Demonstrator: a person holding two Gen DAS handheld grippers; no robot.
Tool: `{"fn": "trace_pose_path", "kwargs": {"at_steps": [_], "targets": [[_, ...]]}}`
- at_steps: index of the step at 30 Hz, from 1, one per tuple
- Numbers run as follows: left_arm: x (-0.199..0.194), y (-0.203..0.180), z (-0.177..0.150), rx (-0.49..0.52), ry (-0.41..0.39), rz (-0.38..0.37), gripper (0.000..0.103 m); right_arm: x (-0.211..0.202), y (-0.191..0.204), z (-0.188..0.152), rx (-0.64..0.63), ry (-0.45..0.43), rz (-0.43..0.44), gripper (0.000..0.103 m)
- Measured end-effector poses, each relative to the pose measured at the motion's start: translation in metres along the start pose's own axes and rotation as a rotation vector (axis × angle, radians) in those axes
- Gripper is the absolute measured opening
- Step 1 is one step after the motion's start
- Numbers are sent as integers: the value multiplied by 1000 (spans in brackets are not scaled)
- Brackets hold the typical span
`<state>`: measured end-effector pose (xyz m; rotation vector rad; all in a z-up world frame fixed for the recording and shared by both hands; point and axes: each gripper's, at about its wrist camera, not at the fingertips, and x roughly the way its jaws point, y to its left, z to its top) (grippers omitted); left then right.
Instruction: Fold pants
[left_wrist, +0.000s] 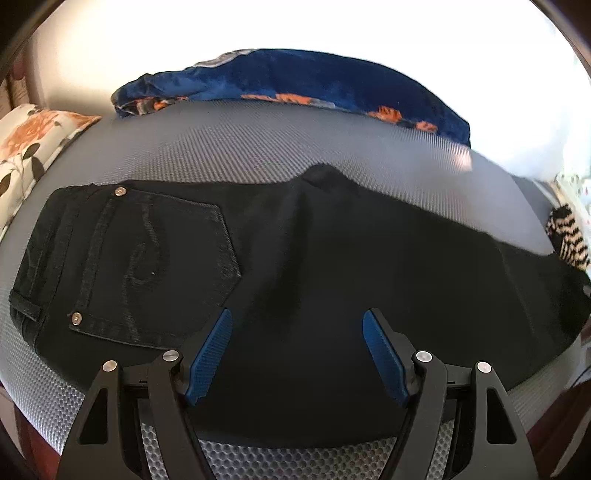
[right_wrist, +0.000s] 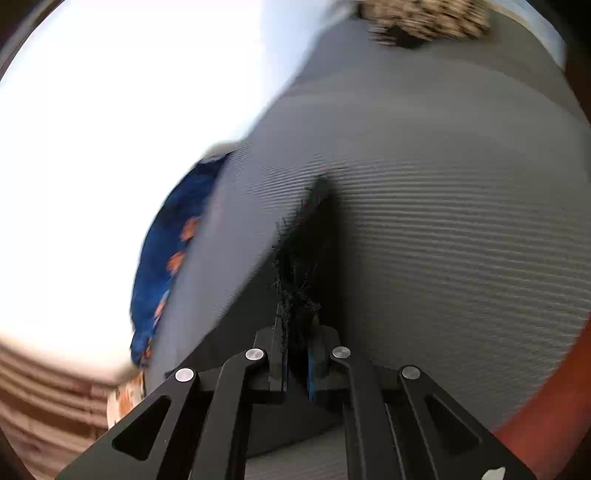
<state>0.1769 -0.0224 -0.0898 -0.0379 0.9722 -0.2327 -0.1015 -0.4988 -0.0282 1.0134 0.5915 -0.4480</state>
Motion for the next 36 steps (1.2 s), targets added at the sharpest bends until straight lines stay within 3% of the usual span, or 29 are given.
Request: {"fn": "trace_pose_path", "kwargs": {"at_steps": [5,9,15,17,21,25,26,30,36], "targets": [[-16,18,4,-32,-30,-8,74,36,95,-17,-186,97,90,8],[-30,40,5,-84,-44,-19,74,81,167,-52,-335,207,154,8],[-44,79,1,-160,-55,-21,74,148,233,-137,-536,414,191,8],[-47,88,0,-171,-54,-20,74,170,239,-171,-580,508,188,8],[-50,96,-2,-176,-45,-55,74,187,233,-224,-708,614,124,8],[-49,91,3,-166,-31,-110,74,191,228,-255,-810,644,73,16],[-47,87,5,-160,-21,-130,74,191,229,-257,-813,646,76,18],[-44,76,10,-152,20,-215,74,182,231,-251,-774,662,104,45],[-23,59,13,-211,177,-388,73,136,214,-210,-710,553,116,47]]}}
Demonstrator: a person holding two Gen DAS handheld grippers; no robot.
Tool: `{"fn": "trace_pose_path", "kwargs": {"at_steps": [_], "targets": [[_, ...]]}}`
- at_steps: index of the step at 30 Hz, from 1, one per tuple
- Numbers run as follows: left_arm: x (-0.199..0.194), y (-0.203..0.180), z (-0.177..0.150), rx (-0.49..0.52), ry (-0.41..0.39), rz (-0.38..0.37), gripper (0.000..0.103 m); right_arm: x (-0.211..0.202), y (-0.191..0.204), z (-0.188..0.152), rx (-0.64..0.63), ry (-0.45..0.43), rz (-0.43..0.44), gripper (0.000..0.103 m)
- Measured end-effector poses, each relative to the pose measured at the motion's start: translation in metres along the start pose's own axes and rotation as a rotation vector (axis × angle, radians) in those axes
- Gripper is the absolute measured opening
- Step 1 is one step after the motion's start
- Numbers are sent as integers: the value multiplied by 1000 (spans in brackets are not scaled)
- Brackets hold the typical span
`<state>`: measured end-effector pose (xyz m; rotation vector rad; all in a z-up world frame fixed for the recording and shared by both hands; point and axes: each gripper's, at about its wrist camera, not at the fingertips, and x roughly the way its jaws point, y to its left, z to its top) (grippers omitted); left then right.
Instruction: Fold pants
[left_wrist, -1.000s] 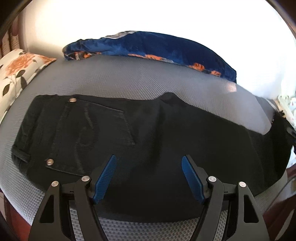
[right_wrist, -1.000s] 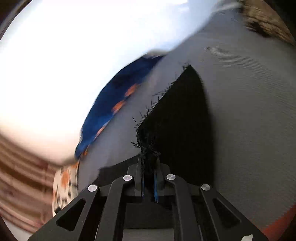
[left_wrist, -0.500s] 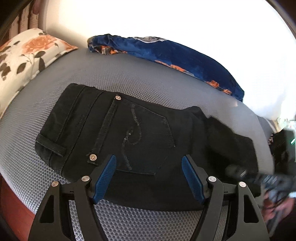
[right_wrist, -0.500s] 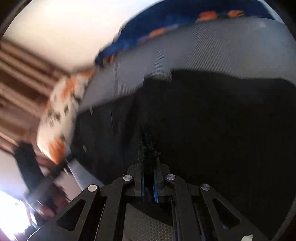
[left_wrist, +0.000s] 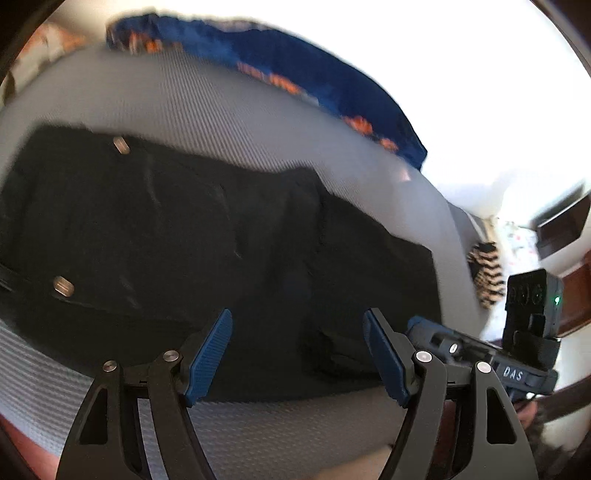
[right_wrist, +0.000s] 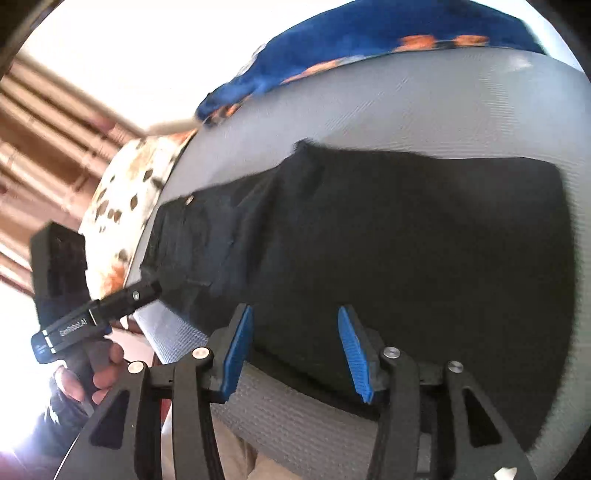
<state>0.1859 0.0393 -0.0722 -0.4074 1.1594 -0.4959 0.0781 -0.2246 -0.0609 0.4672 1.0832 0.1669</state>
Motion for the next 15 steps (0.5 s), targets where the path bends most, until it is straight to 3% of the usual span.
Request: {"fn": "trace_pose_path", "kwargs": {"at_steps": [3,6,11,15], "targets": [[19,0,0,-66,97,-49,65,-23,-24,-6,76,-51,-26,48],[37,1,-3,-130,183,-84,49,-39,-49,-15,160,-84,-27,48],[57,4,-8,-211,272,-86,43,-49,-71,-24,234,-113,-42,48],[65,0,-9,-228,277,-91,43,-51,-81,-27,262,-124,-28,48]]}}
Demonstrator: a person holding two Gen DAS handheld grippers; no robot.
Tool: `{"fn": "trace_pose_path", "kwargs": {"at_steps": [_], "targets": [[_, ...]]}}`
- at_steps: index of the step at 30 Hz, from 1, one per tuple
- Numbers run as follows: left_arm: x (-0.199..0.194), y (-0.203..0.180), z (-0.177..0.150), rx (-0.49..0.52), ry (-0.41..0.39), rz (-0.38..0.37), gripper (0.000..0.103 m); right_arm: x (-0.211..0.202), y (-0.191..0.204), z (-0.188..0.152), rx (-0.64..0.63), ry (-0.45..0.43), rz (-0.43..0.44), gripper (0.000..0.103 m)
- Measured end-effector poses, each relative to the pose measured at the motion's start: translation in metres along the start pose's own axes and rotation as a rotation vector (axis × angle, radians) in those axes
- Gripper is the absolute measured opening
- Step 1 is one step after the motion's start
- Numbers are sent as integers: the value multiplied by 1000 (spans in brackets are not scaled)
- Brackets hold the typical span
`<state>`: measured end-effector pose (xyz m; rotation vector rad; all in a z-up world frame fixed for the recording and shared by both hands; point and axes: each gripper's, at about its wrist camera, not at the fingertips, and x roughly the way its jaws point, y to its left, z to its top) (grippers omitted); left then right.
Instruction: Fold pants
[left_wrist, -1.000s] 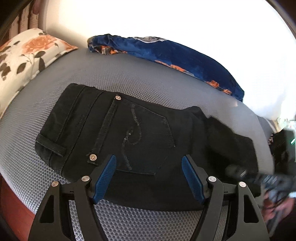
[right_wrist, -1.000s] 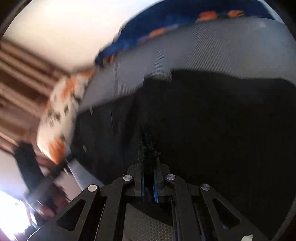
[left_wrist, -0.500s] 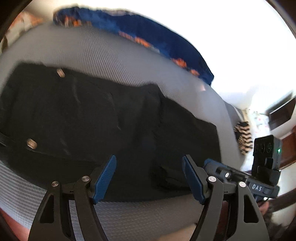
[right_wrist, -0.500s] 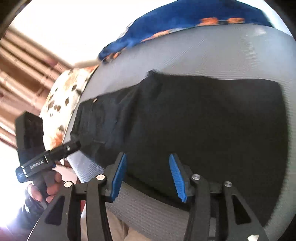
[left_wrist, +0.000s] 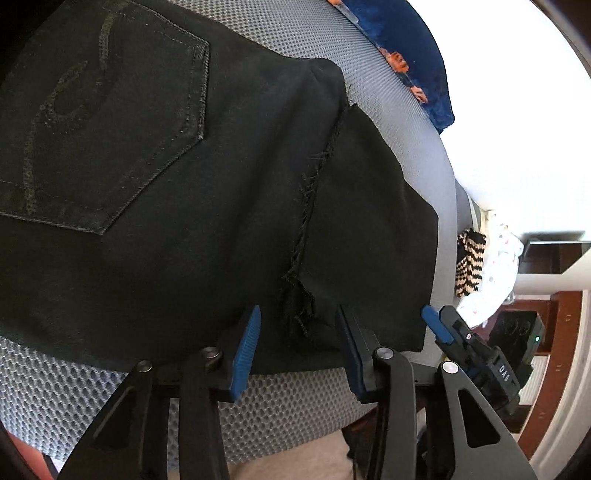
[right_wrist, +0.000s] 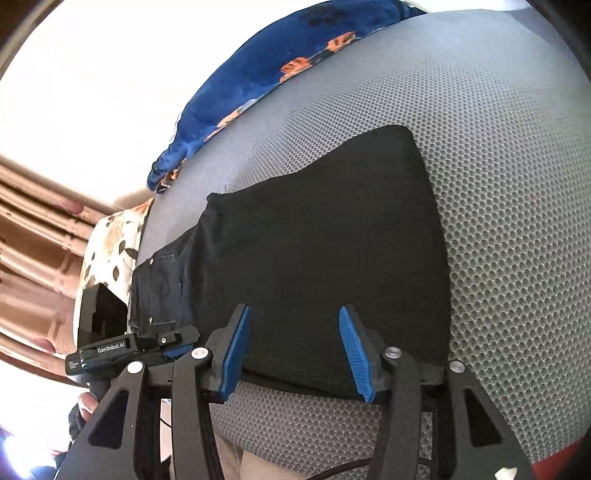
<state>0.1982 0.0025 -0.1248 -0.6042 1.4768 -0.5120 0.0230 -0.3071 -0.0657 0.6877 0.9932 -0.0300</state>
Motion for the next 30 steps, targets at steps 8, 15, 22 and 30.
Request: {"fn": "trace_pose_path", "kwargs": {"at_steps": [8,15,22,30], "targets": [[27,-21,-7,32,30,-39,8,9,-9,-3,27,17,-14,48],[5,-32,-28,125,-54,-10,7,7,-4,-5,-31,20,-83,48],[19,-26,-26,147,-44,74,13,22,-6,-8,-54,45,-116,48],[-10,-75,-17,455,-280,320,36,11,24,17,-250,-54,-280,48]]}}
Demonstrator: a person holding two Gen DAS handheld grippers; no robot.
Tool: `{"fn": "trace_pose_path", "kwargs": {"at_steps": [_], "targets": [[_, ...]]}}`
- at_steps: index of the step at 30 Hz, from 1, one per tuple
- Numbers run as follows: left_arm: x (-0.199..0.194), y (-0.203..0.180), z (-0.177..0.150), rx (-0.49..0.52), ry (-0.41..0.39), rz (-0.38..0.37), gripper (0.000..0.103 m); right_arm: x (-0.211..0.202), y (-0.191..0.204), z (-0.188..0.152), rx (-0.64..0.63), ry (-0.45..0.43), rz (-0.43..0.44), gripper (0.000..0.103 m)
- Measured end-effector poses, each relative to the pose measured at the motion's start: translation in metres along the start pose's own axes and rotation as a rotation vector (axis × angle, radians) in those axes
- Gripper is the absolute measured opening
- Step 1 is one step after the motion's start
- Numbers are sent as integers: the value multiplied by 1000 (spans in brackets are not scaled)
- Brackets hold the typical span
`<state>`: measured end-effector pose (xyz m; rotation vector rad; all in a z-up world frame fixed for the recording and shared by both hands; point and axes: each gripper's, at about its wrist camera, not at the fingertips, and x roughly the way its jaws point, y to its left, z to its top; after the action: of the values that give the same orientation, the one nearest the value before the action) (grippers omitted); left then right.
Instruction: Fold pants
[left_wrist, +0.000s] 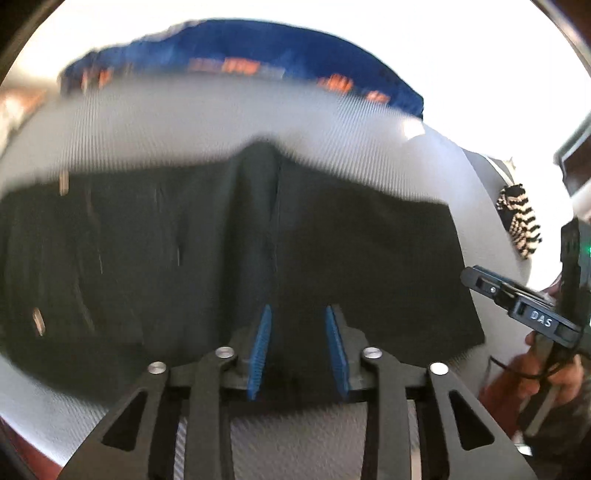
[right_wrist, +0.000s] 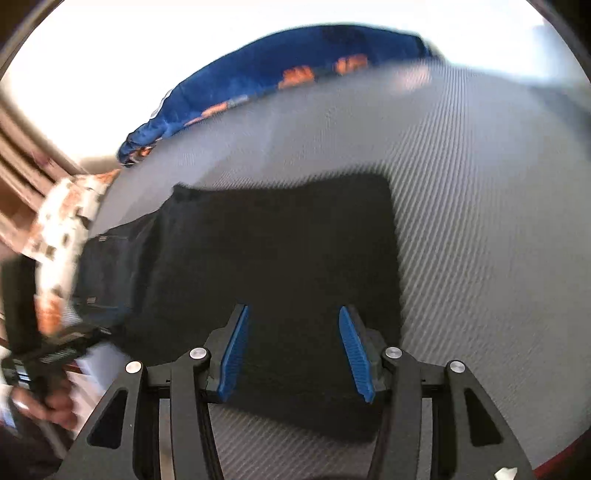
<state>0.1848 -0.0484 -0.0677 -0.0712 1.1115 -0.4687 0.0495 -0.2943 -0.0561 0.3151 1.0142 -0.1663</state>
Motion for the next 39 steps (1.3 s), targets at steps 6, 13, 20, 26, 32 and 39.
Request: {"fn": "trace_pose_path", "kwargs": {"at_steps": [6,13,20,26,32,39], "targets": [[24,-29,39,177,-92,-23,36,26,5,36,-107,-20,-139,44],[83,-26,70,177,-2,-9,36,59,1,60,-159,-1,-188,43],[95,-30,70,204,-11,24,36,73,3,68,-177,-11,-202,46],[85,-27,60,191,-15,44,36,65,6,59,-168,-11,-195,46],[69,-19,34,174,5,66,51,51,7,29,-131,12,-171,45],[40,2,3,105,-6,93,52,37,15,-9,-125,32,-182,46]]}}
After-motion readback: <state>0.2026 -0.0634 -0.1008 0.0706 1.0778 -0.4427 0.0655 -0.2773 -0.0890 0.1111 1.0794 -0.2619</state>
